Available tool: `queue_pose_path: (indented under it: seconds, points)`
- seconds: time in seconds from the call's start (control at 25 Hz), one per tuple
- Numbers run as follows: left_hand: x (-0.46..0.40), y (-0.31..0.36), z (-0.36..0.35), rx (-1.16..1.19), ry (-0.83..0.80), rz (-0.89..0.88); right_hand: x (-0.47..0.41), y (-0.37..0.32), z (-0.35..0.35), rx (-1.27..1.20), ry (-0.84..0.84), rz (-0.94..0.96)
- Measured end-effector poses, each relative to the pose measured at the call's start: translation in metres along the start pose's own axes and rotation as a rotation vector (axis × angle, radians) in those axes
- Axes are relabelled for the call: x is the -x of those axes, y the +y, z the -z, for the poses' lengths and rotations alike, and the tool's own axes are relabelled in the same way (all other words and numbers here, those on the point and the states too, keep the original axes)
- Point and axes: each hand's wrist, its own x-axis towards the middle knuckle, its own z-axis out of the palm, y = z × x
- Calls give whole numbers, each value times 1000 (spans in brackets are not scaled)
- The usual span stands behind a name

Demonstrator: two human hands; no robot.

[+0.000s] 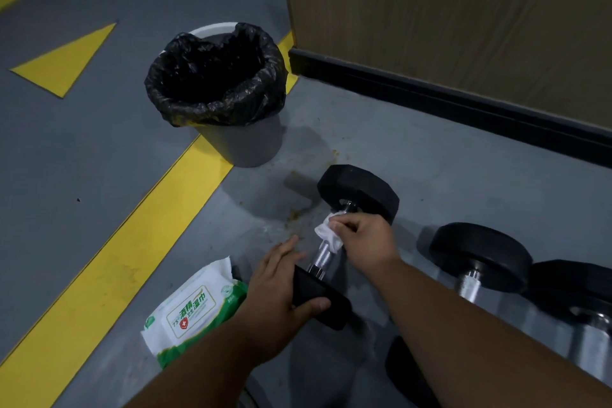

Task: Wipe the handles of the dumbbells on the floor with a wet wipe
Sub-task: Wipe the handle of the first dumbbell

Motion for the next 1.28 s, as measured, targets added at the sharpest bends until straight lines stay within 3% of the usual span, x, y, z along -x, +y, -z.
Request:
queue_pose_path:
  seconds: [0.24, 0.32, 0.48, 0.72, 0.96, 1.16, 1.28]
  points:
    - [-2, 1, 3, 32, -24, 2, 36, 4, -9, 147, -317, 99]
    - [-3, 0, 6, 69, -23, 13, 15, 3, -2, 157, -271, 103]
    - [0, -2, 9, 98, -54, 52, -8, -4, 3, 36, 18, -1]
    - [-3, -5, 11, 132, -37, 11, 33, 4, -13, 134, -350, 79]
    - [-2, -9, 11, 216, -15, 70, -4, -9, -3, 18, -13, 14]
    - [-2, -10, 16, 311, -28, 136, 37, 2, -27, 49, -279, 9]
    - [1, -14, 19, 370, -6, 177, 1, -7, -15, 131, -221, 48]
